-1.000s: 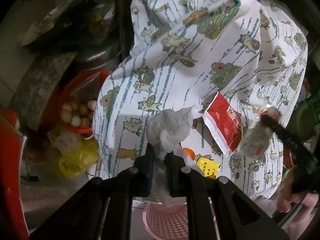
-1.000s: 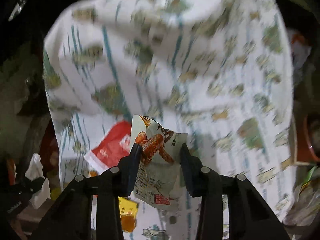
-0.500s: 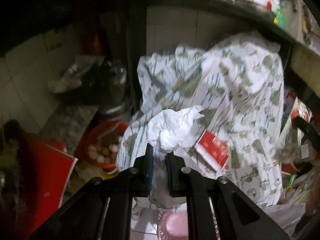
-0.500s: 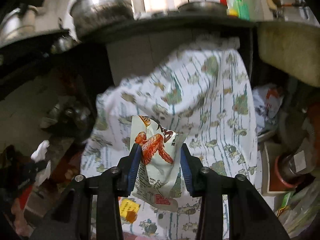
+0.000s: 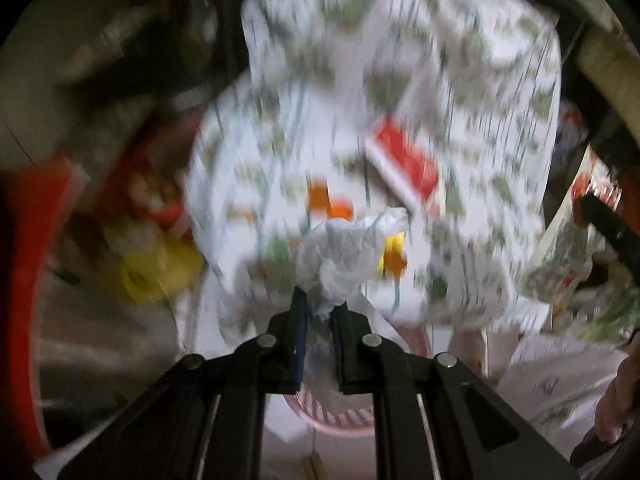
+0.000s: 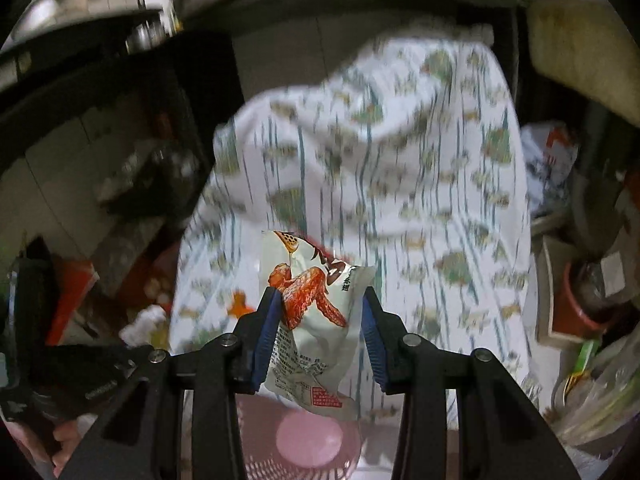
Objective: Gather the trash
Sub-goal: 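Lower both tools over the pink basket and open them to drop the trash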
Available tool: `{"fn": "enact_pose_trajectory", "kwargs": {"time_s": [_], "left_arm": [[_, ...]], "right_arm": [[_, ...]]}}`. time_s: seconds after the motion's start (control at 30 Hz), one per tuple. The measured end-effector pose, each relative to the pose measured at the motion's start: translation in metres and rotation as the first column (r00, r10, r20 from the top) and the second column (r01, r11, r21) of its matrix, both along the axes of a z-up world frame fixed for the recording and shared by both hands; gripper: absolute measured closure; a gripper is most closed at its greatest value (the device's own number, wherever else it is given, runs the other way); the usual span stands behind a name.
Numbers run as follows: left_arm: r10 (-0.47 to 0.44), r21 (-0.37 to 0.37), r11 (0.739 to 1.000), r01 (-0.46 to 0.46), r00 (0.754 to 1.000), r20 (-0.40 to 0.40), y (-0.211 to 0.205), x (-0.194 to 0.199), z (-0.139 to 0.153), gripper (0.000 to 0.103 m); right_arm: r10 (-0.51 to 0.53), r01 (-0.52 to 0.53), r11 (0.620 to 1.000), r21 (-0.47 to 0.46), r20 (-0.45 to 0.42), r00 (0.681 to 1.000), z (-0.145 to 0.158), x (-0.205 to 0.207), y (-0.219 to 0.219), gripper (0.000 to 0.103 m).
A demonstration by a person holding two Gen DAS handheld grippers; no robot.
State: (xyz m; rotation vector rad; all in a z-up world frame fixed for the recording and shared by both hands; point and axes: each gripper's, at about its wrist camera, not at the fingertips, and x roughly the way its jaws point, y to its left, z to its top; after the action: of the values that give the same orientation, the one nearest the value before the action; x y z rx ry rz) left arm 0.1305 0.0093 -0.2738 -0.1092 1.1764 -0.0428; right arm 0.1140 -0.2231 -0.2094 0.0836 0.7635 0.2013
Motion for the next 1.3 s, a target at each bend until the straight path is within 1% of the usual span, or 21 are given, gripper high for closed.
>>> {"fn": "enact_pose_trajectory", "kwargs": {"time_s": [0.07,0.1,0.13,0.2,0.27,0.43,0.5,0.57,0.6,0.63,0.67,0.7,0.73,0.77,0.8,0.93,1.0,1.03,1.13,1.2,1.3], "left_arm": [[-0.01,-0.014,1.0,0.008,0.996,-0.087,-0.002,0.001,-0.028,0.093],[-0.015,-0.015,1.0,0.013,0.99,-0.141,-0.005,0.002,-0.046,0.093],[-0.014,-0.014,1.0,0.012,0.986,-0.167,-0.008,0.001,-0.056,0.093],[-0.021,-0.031,0.999,0.013,0.97,-0.241,-0.01,0.003,-0.082,0.093],[-0.02,-0.046,0.999,0.006,0.953,-0.303,-0.015,0.004,-0.106,0.093],[-0.04,-0.039,0.999,0.027,0.923,-0.383,-0.029,0.001,-0.143,0.093],[-0.051,-0.037,0.999,0.038,0.907,-0.418,-0.032,-0.002,-0.158,0.093],[-0.039,-0.047,0.999,0.02,0.893,-0.448,-0.032,-0.002,-0.17,0.093],[-0.037,-0.051,0.999,0.015,0.886,-0.462,-0.03,-0.001,-0.174,0.09],[-0.035,-0.053,0.999,0.011,0.879,-0.476,-0.03,-0.002,-0.178,0.083],[-0.035,-0.047,0.999,0.013,0.869,-0.494,-0.028,-0.003,-0.182,0.065],[-0.032,-0.038,0.999,0.015,0.866,-0.5,-0.028,-0.003,-0.183,0.05],[-0.027,-0.018,1.0,0.021,0.869,-0.494,-0.029,-0.004,-0.182,0.045],[-0.023,0.002,1.0,0.028,0.87,-0.493,-0.028,-0.001,-0.18,0.036],[-0.022,0.016,0.999,0.035,0.871,-0.49,-0.029,-0.001,-0.179,0.031],[-0.014,0.049,0.998,0.042,0.879,-0.477,-0.028,0.0,-0.171,0.028],[-0.01,0.052,0.998,0.039,0.881,-0.474,-0.025,0.0,-0.169,0.027],[-0.009,0.053,0.998,0.039,0.883,-0.47,-0.025,0.0,-0.167,0.027],[-0.006,0.076,0.996,0.044,0.898,-0.44,-0.024,0.002,-0.158,0.027],[0.001,0.086,0.996,0.039,0.909,-0.417,-0.022,0.003,-0.151,0.026],[0.012,0.08,0.997,0.02,0.927,-0.376,-0.017,0.006,-0.132,0.022]], "right_arm": [[0.013,-0.014,1.0,-0.02,-0.052,0.999,-0.019,0.004,0.005,0.061],[0.018,-0.02,1.0,-0.022,-0.071,0.997,-0.026,0.006,0.006,0.061],[0.033,-0.035,0.999,-0.024,-0.108,0.994,-0.039,0.011,0.01,0.061],[0.05,-0.055,0.998,-0.033,-0.156,0.987,-0.057,0.018,0.016,0.061],[0.059,-0.074,0.995,-0.067,-0.202,0.978,-0.077,0.025,0.022,0.061],[0.107,-0.138,0.987,-0.08,-0.305,0.946,-0.119,0.026,0.036,0.061],[0.133,-0.171,0.982,-0.08,-0.351,0.927,-0.136,0.025,0.043,0.061],[0.159,-0.212,0.973,-0.09,-0.404,0.901,-0.157,0.024,0.051,0.061],[0.163,-0.222,0.97,-0.097,-0.418,0.894,-0.163,0.023,0.053,0.061],[0.165,-0.236,0.965,-0.112,-0.44,0.883,-0.175,0.022,0.057,0.061],[0.168,-0.249,0.961,-0.121,-0.457,0.873,-0.184,0.022,0.06,0.06],[0.169,-0.257,0.958,-0.129,-0.47,0.866,-0.192,0.021,0.062,0.06],[0.165,-0.259,0.956,-0.135,-0.483,0.86,-0.2,0.021,0.063,0.06],[0.164,-0.261,0.956,-0.134,-0.495,0.853,-0.206,0.021,0.065,0.061],[0.163,-0.262,0.956,-0.131,-0.508,0.846,-0.212,0.021,0.065,0.061],[0.131,-0.236,0.965,-0.114,-0.569,0.812,-0.234,0.023,0.06,0.058],[0.108,-0.212,0.971,-0.11,-0.589,0.801,-0.239,0.024,0.057,0.048],[0.104,-0.199,0.975,-0.098,-0.592,0.799,-0.239,0.024,0.055,0.047],[0.111,-0.187,0.98,-0.071,-0.582,0.805,-0.231,0.022,0.052,0.047],[0.121,-0.184,0.981,-0.058,-0.562,0.819,-0.22,0.019,0.052,0.047],[0.117,-0.172,0.984,-0.054,-0.538,0.835,-0.205,0.018,0.049,0.047]]}}
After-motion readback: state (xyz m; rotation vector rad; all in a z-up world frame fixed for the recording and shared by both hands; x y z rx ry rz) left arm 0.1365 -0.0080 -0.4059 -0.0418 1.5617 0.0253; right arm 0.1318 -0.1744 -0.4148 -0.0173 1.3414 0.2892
